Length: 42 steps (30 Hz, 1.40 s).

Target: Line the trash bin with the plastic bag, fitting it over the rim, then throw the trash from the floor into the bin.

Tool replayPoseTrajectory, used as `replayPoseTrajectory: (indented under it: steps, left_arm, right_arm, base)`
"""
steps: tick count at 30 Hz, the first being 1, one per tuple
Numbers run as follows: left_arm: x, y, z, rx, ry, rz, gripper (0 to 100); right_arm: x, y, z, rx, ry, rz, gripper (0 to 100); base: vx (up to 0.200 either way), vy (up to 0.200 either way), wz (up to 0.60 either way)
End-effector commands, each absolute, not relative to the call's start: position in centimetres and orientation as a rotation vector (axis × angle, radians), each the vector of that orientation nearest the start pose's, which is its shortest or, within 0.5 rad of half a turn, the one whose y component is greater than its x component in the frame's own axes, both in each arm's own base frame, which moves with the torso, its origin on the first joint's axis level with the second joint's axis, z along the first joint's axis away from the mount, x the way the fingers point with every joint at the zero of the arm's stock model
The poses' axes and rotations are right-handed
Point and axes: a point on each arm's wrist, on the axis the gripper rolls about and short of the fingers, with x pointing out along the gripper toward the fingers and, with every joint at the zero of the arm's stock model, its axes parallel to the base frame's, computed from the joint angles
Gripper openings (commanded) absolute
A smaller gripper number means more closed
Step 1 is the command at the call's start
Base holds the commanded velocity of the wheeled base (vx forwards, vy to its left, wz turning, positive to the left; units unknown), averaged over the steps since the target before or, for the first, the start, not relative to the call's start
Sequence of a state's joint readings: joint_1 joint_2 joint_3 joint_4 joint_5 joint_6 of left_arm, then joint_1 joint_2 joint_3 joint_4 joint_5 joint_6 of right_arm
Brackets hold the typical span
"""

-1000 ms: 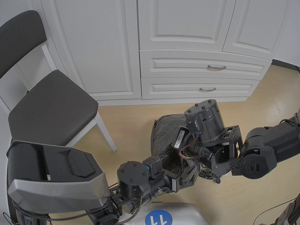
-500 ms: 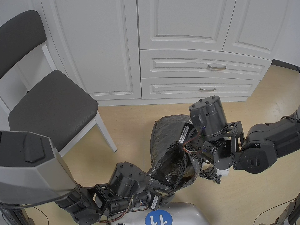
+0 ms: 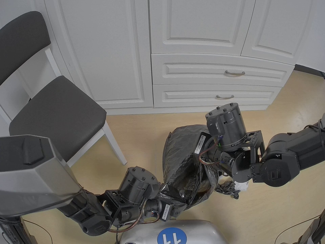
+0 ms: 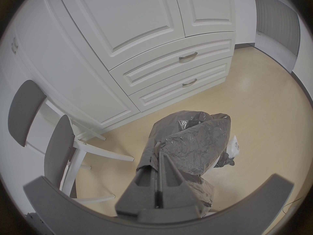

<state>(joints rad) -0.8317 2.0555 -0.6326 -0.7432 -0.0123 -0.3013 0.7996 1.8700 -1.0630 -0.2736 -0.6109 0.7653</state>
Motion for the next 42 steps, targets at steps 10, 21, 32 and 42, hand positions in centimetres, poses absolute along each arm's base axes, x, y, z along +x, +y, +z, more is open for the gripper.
replayPoseTrajectory:
  steps: [10, 21, 32, 42]
  left_arm:
    - [20.9, -23.9, -0.1, 0.138, 0.952, -0.727, 100]
    - [22.1, -23.8, -2.9, 0.141, 0.993, -0.691, 100]
    - [25.2, -25.1, -2.9, -0.010, 0.849, -0.592, 100]
    - [25.2, -24.6, 1.8, -0.117, 0.590, -0.596, 100]
  right_arm:
    - [25.4, 24.4, 15.2, 0.382, 0.472, 0.012, 0]
    - [25.5, 24.4, 15.2, 0.380, 0.473, 0.011, 0]
    - [25.4, 24.4, 15.4, 0.385, 0.469, 0.012, 0]
    - [25.4, 24.4, 15.5, 0.389, 0.466, 0.016, 0]
  base:
    - [0.000, 0.000, 0.00]
    - [0.000, 0.000, 0.00]
    - [0.000, 0.000, 0.00]
    - [0.000, 0.000, 0.00]
